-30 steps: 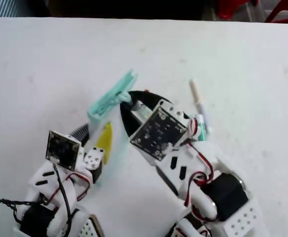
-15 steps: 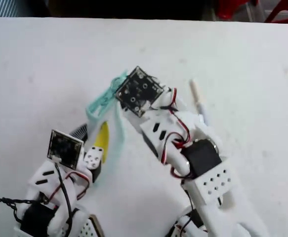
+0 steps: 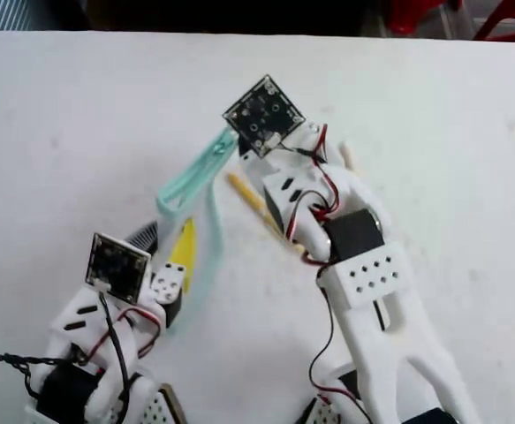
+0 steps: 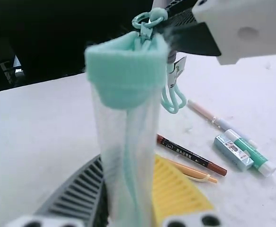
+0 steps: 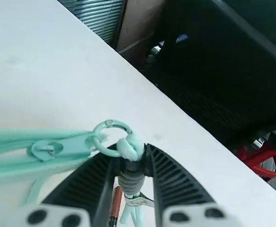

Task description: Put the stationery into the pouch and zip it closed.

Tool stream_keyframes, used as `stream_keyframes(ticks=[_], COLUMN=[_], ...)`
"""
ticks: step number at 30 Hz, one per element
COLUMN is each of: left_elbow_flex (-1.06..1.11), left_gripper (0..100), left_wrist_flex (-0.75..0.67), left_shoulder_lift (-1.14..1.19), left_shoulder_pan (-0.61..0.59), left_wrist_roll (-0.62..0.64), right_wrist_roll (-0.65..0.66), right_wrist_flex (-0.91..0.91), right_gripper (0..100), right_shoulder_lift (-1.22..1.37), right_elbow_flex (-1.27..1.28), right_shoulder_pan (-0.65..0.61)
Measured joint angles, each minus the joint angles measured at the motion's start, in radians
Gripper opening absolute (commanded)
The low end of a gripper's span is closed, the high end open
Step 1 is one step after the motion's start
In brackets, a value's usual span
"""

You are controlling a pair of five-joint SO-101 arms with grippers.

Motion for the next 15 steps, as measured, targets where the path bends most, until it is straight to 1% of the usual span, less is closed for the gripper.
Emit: stream_keyframes(ticks=[15], left_elbow_flex=[0.0], left_gripper=[2], left_wrist_flex=[0.0], left_shoulder_lift=[-0.002], left_shoulder_pan=[0.0], left_wrist_roll=[0.0], right_wrist_roll=[0.0], right_wrist_flex=[0.0], right_gripper=[1.7], right_shoulder_lift=[0.035], right_elbow_flex=[-0.038], right_shoulder_pan=[0.012])
